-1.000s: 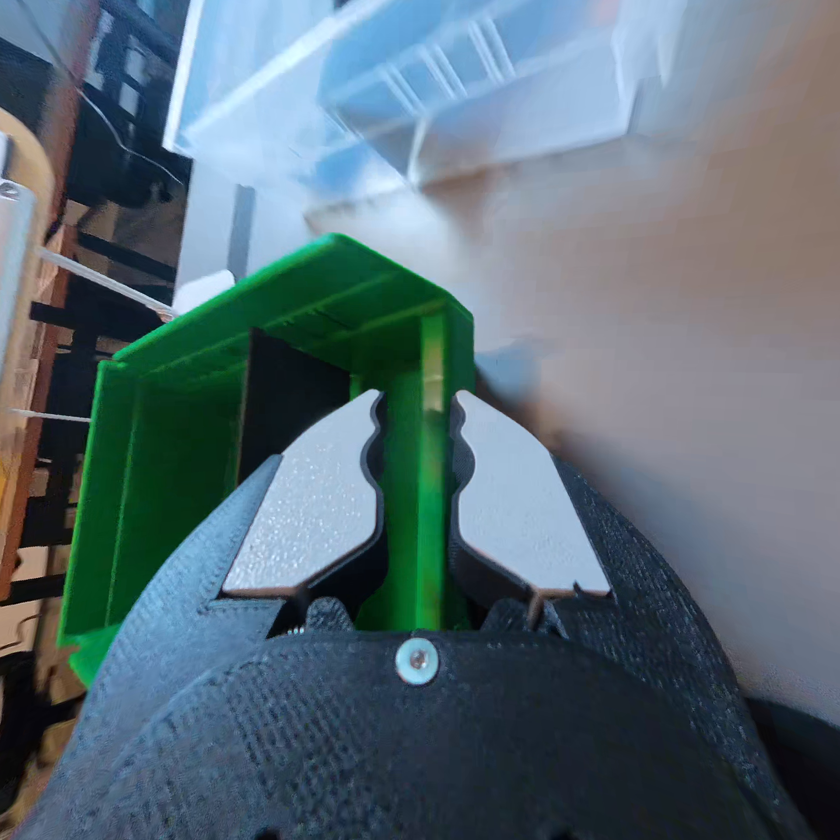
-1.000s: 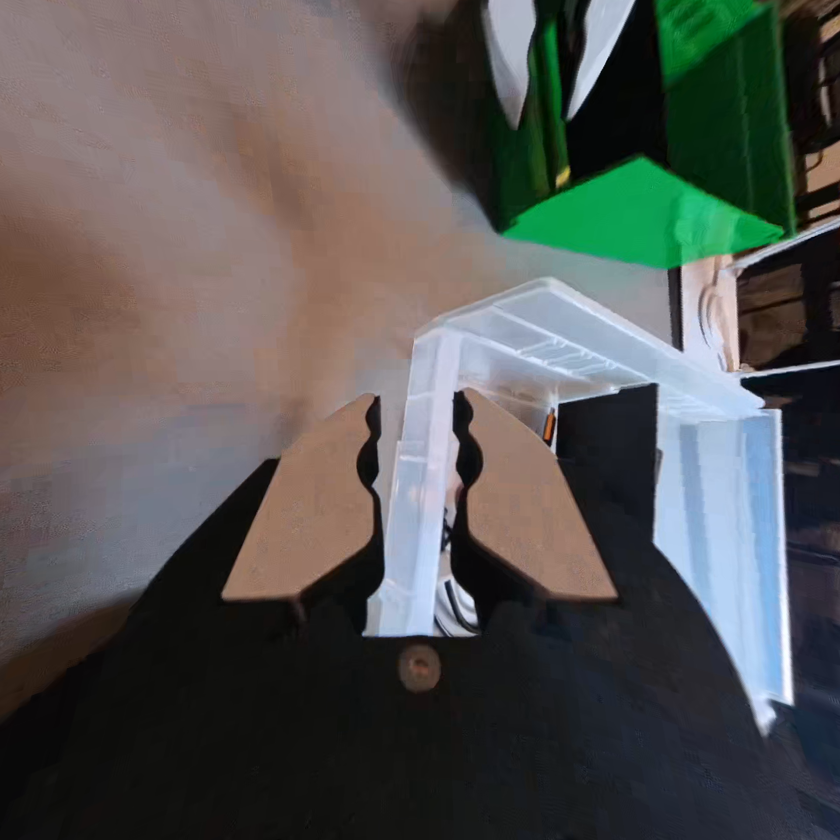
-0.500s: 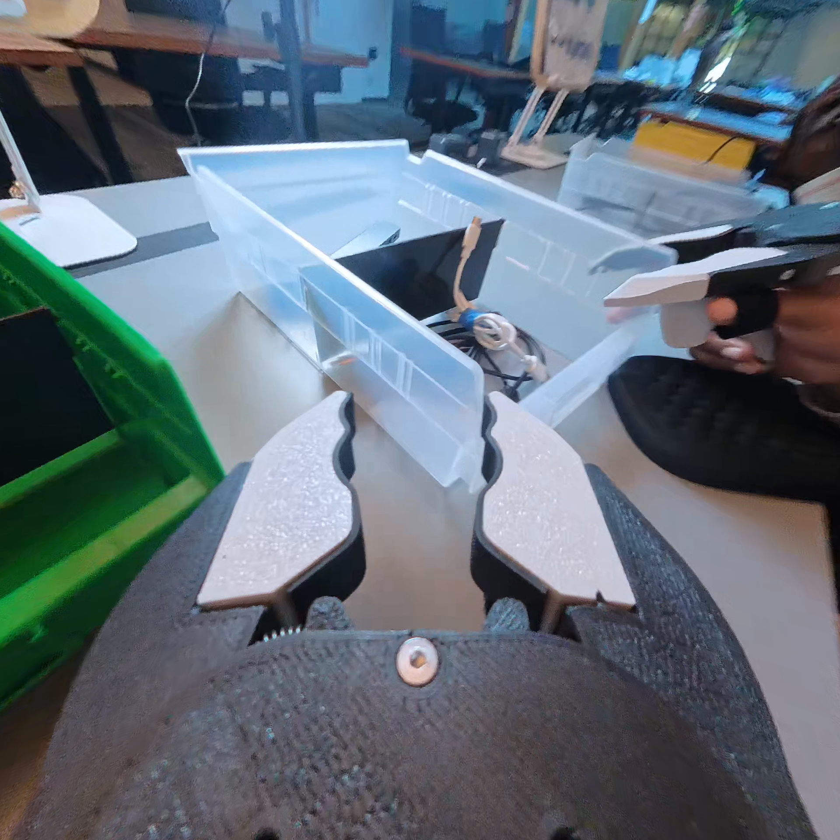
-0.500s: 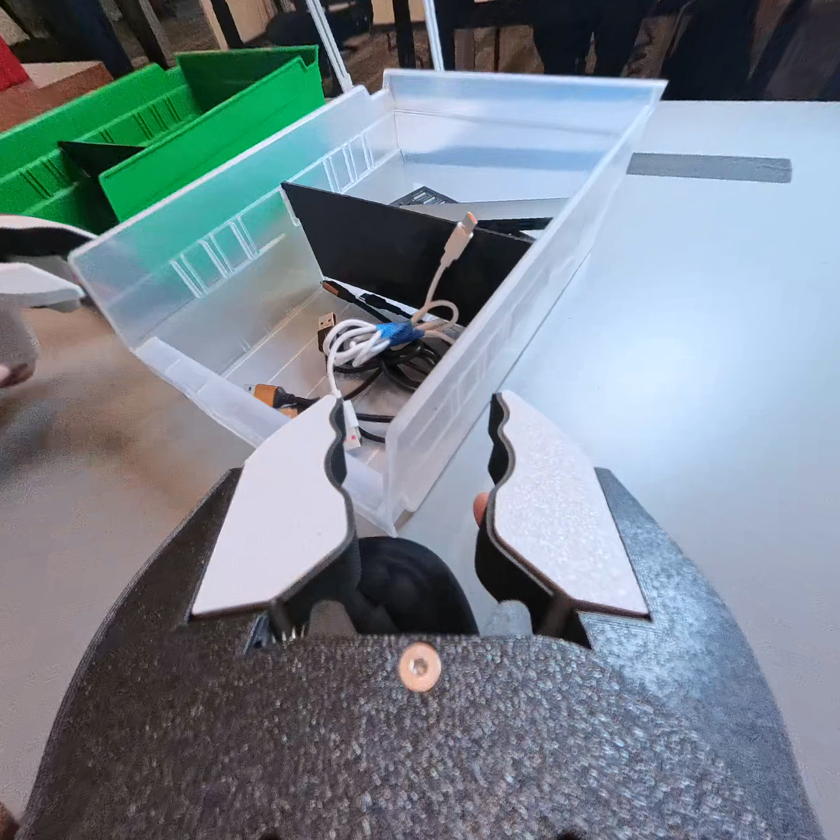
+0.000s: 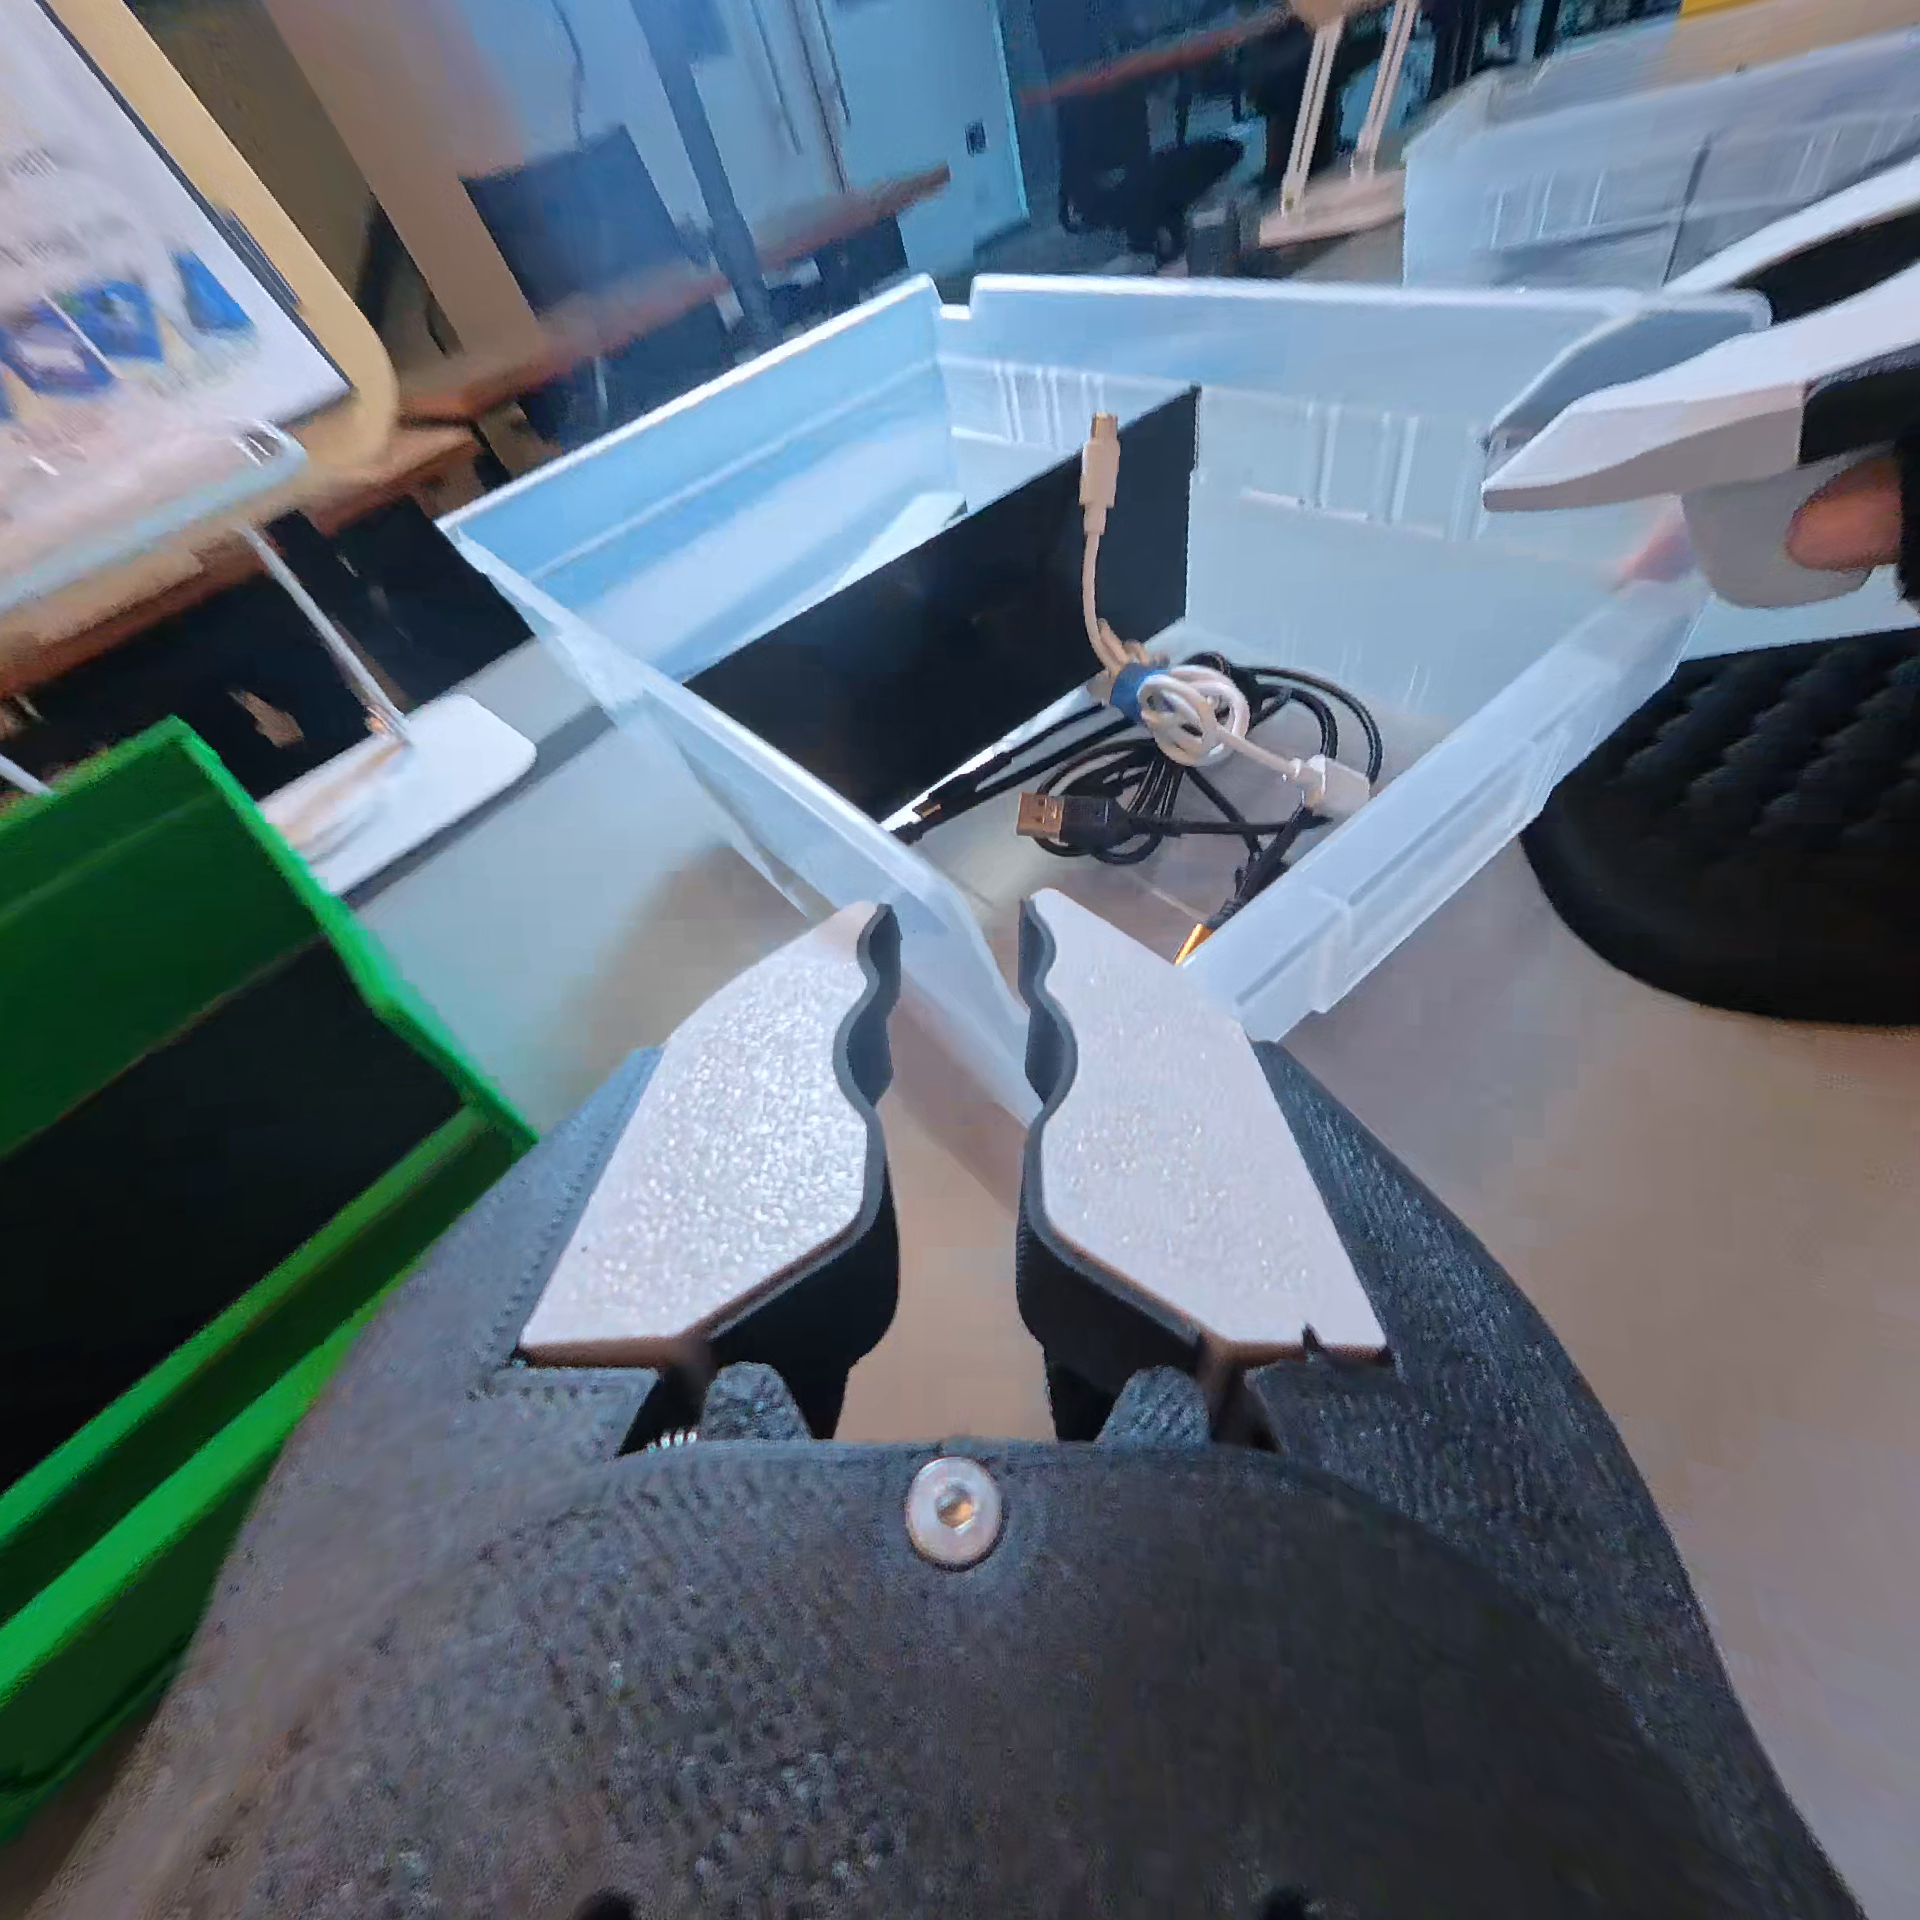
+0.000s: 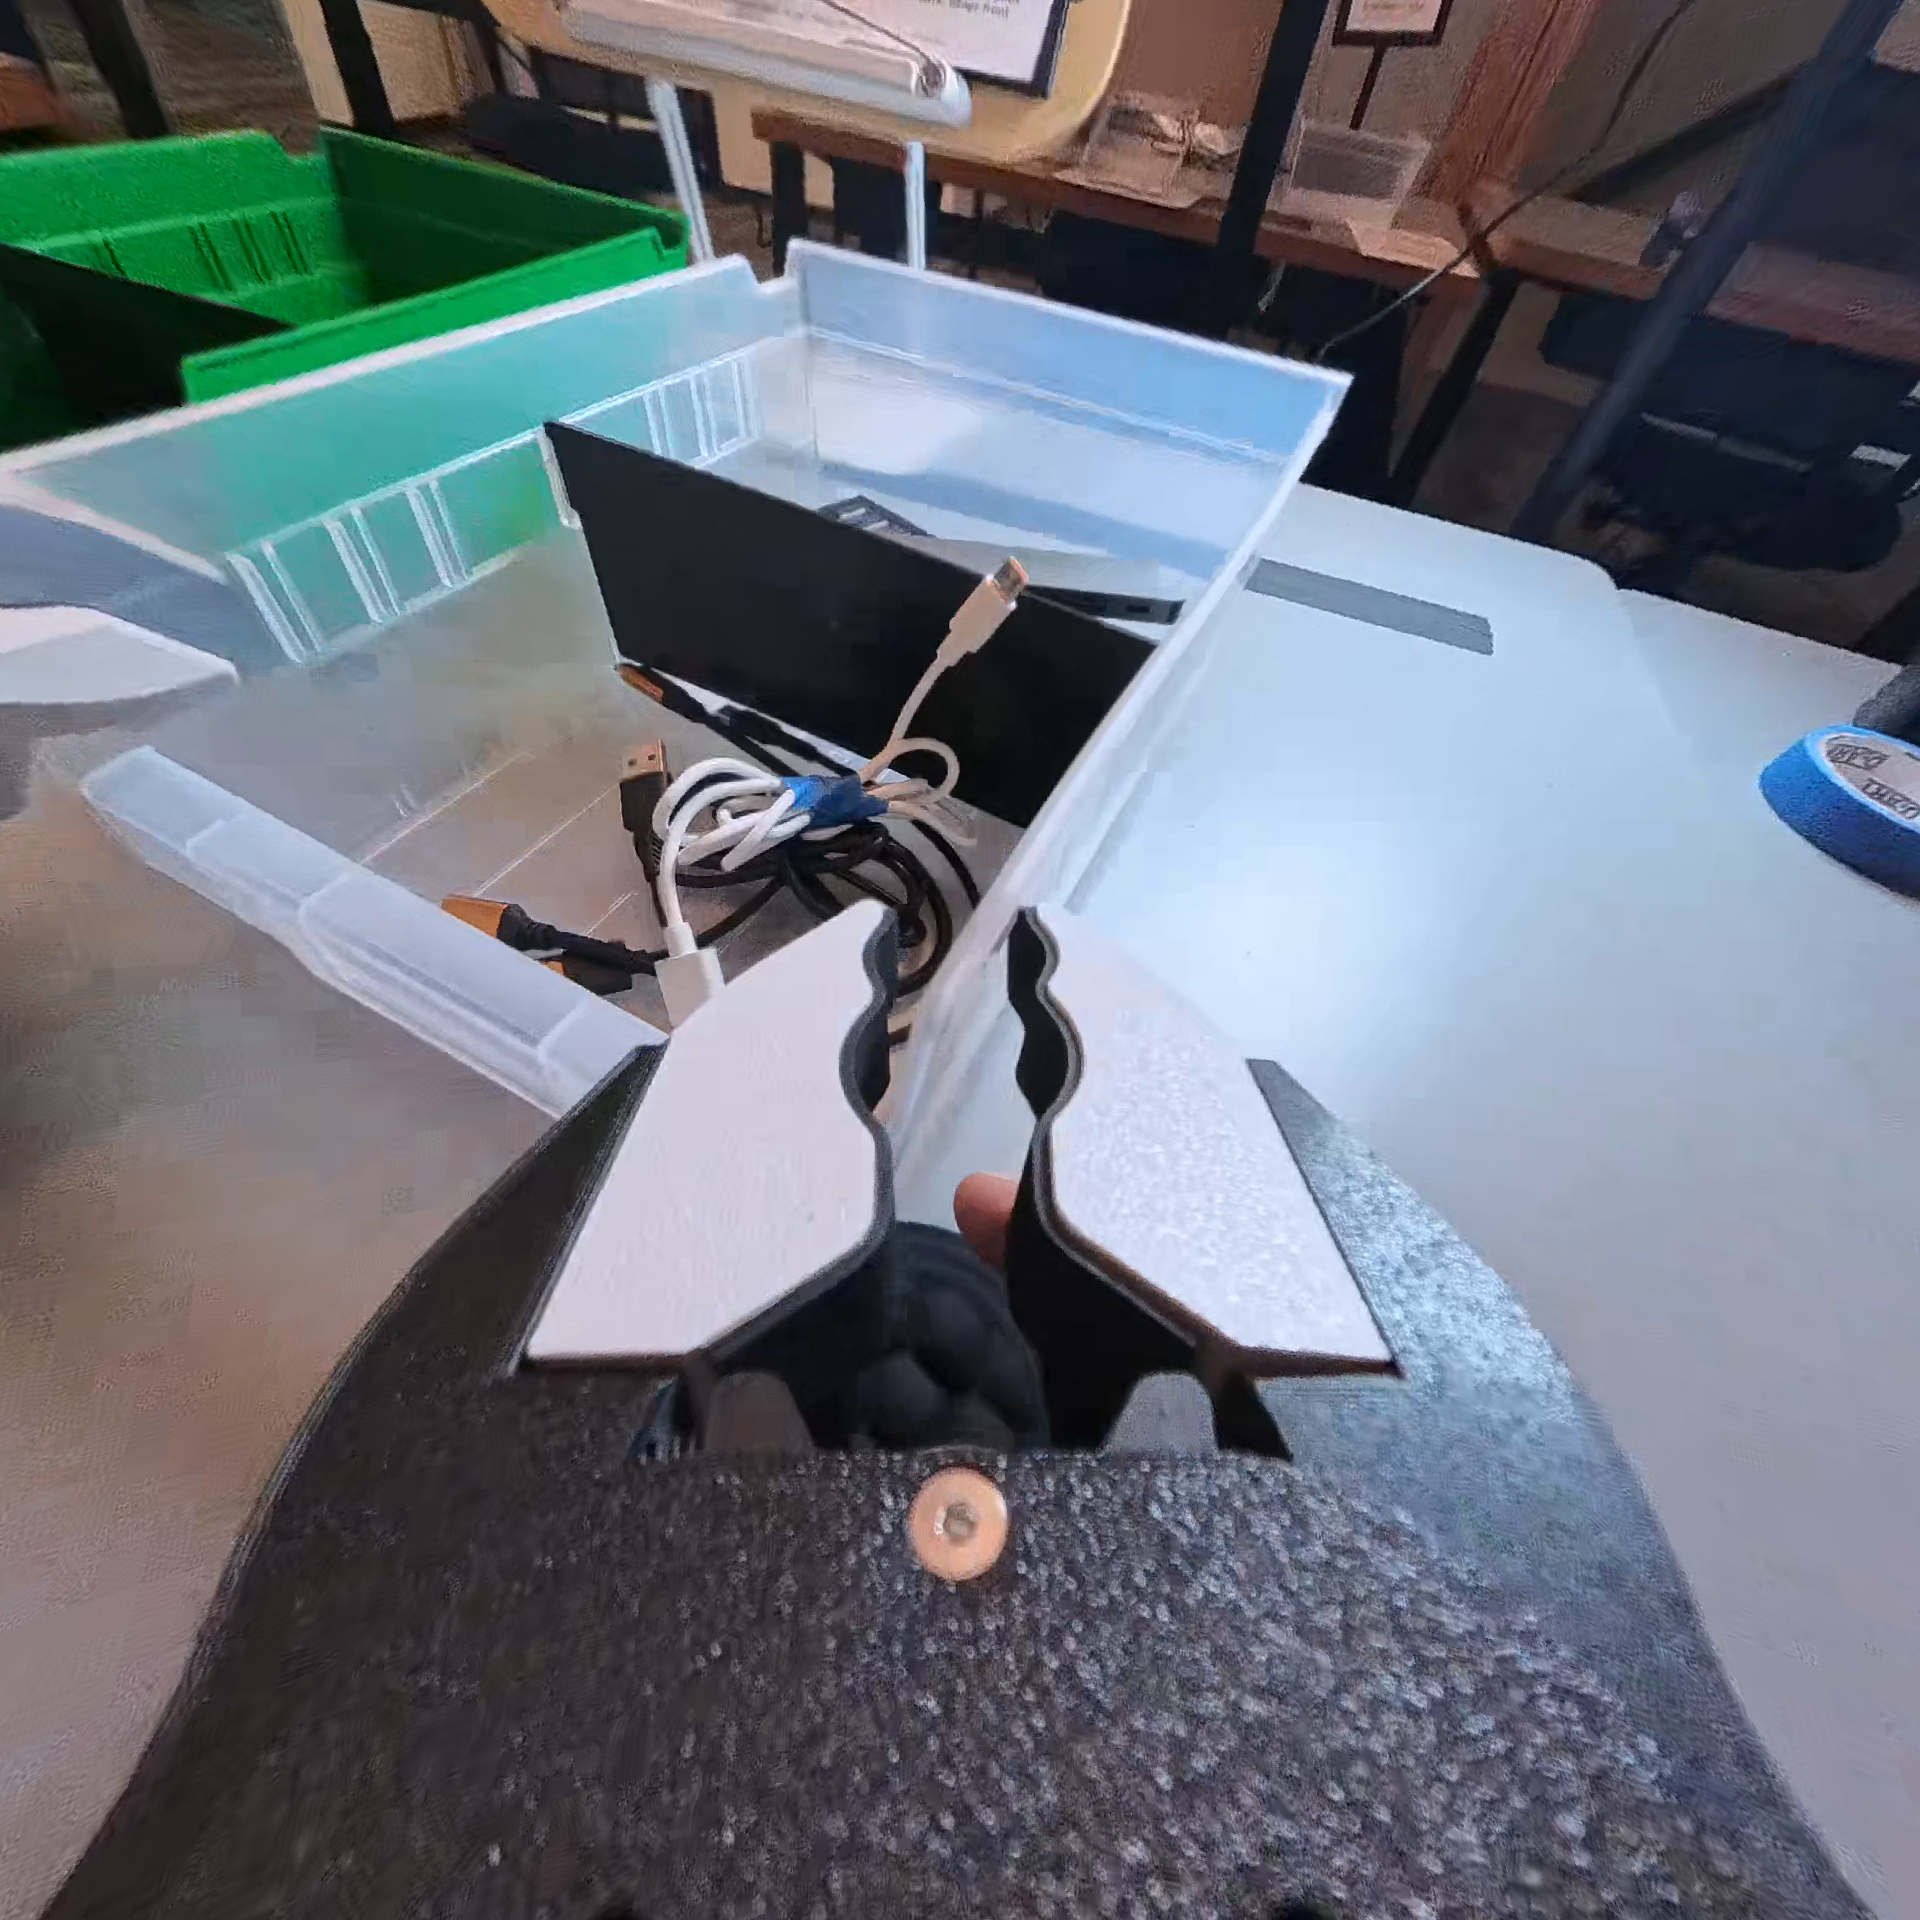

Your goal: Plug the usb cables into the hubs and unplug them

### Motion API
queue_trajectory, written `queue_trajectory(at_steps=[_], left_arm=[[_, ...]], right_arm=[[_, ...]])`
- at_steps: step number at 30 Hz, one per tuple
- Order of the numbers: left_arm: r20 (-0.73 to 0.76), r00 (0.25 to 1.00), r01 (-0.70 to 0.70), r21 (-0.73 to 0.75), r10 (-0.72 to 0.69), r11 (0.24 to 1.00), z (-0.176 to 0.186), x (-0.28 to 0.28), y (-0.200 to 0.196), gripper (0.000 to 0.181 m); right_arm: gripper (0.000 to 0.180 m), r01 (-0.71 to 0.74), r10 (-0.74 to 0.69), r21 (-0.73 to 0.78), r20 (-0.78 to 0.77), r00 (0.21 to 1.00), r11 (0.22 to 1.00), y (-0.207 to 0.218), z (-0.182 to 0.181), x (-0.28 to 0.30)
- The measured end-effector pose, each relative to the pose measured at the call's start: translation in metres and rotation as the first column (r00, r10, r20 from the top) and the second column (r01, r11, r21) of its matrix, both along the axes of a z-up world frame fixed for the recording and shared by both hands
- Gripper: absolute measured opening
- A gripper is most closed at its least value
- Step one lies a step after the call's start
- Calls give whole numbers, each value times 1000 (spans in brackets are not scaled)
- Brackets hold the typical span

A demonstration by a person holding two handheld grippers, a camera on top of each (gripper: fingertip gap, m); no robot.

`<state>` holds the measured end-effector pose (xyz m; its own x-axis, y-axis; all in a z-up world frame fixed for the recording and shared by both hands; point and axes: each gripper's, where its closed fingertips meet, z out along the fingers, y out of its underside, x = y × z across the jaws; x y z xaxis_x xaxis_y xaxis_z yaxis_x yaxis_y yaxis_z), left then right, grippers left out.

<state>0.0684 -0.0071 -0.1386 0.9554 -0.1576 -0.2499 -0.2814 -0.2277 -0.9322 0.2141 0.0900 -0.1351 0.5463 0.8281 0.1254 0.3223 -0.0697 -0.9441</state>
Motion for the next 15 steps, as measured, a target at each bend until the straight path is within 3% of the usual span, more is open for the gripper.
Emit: queue_trajectory(at_steps=[3,7,11,15], left_arm=[[-43,999,-20,103,24,994,38,-3,-26,22],[-97,989,-90,207,112,974,92,-31,-72,21],[-138,957,-217,250,257,943,132,-87,-128,20],[-168,899,-358,251,405,899,150,-150,-194,21]], right_arm=[[22,-23,26,58,-61,998,998,-23,22,-3],[23,-126,150,146,-165,975,981,-61,79,-34],[24,-269,309,190,-232,922,944,-101,126,-100],[23,-438,469,172,-266,842,883,-144,138,-190]])
